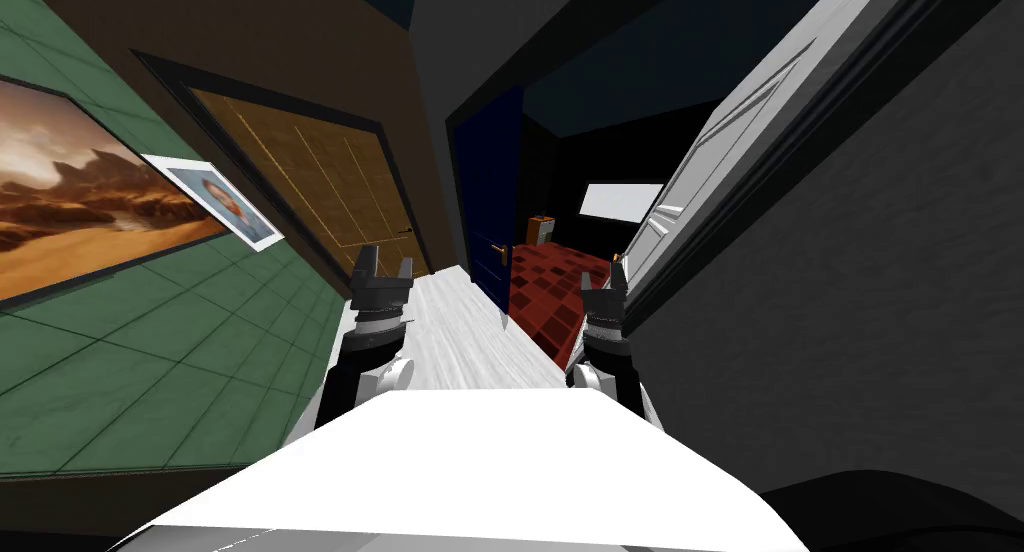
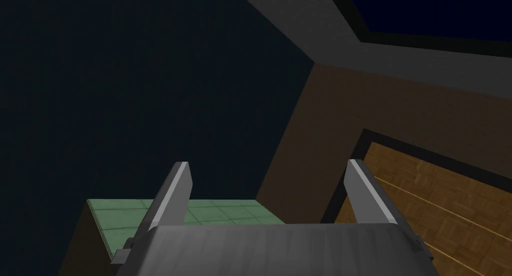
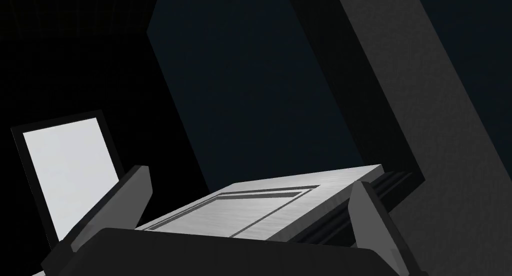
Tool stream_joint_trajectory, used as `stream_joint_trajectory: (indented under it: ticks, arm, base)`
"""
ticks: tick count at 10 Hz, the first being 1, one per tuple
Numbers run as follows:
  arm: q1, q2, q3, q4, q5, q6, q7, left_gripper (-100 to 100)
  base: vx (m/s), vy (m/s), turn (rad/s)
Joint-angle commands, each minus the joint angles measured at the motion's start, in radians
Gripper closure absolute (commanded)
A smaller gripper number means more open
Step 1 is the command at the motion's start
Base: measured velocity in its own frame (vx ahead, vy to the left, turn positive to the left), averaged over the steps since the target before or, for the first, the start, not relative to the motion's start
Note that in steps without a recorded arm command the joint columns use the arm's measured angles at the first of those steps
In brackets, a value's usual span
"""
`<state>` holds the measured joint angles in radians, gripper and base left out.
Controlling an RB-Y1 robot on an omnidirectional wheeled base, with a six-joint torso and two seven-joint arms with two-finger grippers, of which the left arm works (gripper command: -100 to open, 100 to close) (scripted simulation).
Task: Push the door open
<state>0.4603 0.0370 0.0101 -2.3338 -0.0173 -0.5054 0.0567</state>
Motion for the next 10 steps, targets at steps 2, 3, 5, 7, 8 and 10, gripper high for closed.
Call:
stream_joint_trajectory:
  ticks: [2,3,5,7,8,10]
  arm:
    - [-0.026,0.008,0.001,0.047,0.002,0.004,-0.002,-100]
    - [-0.04,0.012,0.002,0.072,0.002,0.006,-0.003,-100]
    - [-0.059,0.016,0.003,0.106,0.004,0.009,-0.005,-100]
    - [-0.079,0.02,0.004,0.142,0.005,0.012,-0.006,-100]
    - [-0.09,0.023,0.005,0.162,0.006,0.014,-0.007,-100]
    - [-0.115,0.027,0.006,0.207,0.007,0.018,-0.009,-100]
  base:
    - [0.067,0.051,-0.132]
    - [0.09,0.087,-0.1]
    - [0.078,0.081,-0.097]
    - [0.076,0.075,-0.087]
    - [0.056,0.073,-0.086]
    - [0.068,0.086,-0.138]
